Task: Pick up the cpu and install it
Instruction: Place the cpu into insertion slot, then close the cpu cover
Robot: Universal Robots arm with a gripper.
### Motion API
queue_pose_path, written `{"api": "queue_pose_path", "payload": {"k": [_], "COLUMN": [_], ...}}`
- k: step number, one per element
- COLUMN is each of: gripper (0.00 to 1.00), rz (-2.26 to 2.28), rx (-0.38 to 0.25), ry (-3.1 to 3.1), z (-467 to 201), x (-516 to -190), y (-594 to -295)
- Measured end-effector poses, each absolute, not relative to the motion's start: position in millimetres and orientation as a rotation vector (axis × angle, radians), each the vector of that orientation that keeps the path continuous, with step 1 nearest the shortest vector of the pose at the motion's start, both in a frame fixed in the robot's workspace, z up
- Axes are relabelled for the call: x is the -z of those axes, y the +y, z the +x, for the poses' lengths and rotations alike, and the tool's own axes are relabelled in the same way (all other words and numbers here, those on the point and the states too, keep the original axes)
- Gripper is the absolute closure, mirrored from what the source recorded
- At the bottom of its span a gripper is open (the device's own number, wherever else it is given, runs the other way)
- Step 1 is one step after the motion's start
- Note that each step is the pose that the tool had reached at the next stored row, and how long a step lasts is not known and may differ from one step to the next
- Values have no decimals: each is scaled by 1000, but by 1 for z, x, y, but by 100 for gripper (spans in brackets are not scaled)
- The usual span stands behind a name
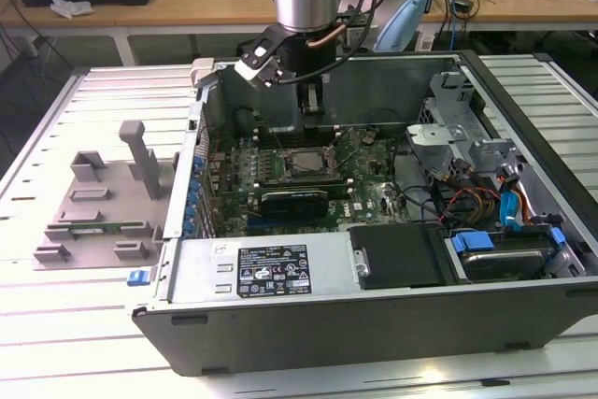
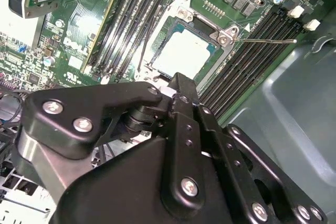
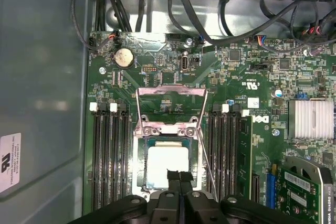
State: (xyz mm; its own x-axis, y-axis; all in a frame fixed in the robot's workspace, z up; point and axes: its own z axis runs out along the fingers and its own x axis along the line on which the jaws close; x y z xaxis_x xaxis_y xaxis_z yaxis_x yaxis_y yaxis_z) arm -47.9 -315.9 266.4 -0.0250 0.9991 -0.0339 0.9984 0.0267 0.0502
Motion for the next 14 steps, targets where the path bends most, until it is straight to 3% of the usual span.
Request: {"api": "queue_pose_path", "payload": {"k": [14], "gripper": [89], "rz": [2149], "rx": [-15], "ry": [2206], "z": [-48], "x": [-266], "y": [-316]}}
